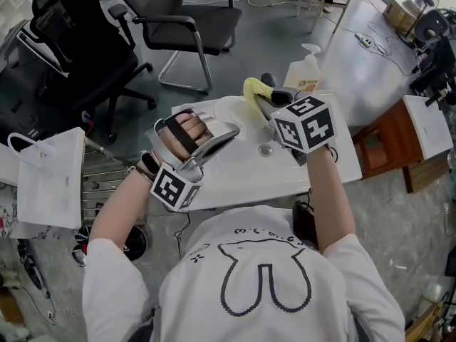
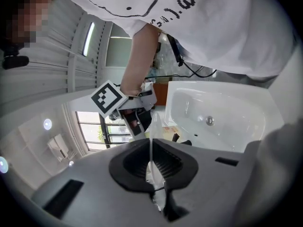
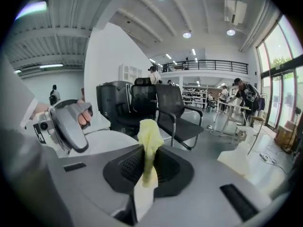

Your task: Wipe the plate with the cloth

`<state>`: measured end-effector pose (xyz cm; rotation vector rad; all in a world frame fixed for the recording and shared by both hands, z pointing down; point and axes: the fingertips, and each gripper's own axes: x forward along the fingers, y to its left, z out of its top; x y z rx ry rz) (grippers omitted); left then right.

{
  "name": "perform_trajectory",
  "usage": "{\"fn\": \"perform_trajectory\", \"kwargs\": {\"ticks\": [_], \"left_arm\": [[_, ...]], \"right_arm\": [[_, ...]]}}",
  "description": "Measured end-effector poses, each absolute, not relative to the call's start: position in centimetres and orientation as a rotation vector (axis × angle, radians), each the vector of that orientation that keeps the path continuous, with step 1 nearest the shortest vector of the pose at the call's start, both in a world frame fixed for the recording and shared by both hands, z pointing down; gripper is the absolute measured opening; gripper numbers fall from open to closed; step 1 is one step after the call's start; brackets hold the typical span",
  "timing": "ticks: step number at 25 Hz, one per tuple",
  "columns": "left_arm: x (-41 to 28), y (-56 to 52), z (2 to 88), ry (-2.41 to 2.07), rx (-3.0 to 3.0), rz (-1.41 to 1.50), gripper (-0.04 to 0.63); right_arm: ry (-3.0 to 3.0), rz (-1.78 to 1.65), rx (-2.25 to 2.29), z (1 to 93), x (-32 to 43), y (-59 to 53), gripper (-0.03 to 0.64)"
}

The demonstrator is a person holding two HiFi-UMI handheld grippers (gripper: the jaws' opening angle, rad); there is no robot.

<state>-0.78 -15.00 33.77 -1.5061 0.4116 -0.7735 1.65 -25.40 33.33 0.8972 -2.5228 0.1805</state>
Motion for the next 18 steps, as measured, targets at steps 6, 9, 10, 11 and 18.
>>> {"fn": "perform_trajectory", "kwargs": {"ticks": [6, 9, 10, 11, 18], "left_arm": [[-0.5, -14.6, 34.3, 0.378, -1.52, -0.769, 0.019], [-0.2, -14.4, 34.2, 0.372, -1.516, -0.76, 0.018], [0.0, -14.3, 34.1, 0.37, -1.512, -0.757, 0.018], [0.1, -14.2, 34.1, 0.364, -1.508, -0.756, 0.018], [0.5, -13.5, 35.0, 0.321, -1.48, -0.761, 0.02]], "right_arm": [[-2.803, 0.213, 0.655, 28.5, -1.6, -21.8, 0.049], [-2.824, 0.182, 0.424, 28.9, -3.5, -19.4, 0.049], [-2.813, 0.156, 0.362, 29.3, -4.0, -18.8, 0.049], [-2.801, 0.137, 0.319, 29.8, -4.2, -18.4, 0.049], [-2.705, 0.099, 0.302, 32.3, -4.6, -18.9, 0.049]]}}
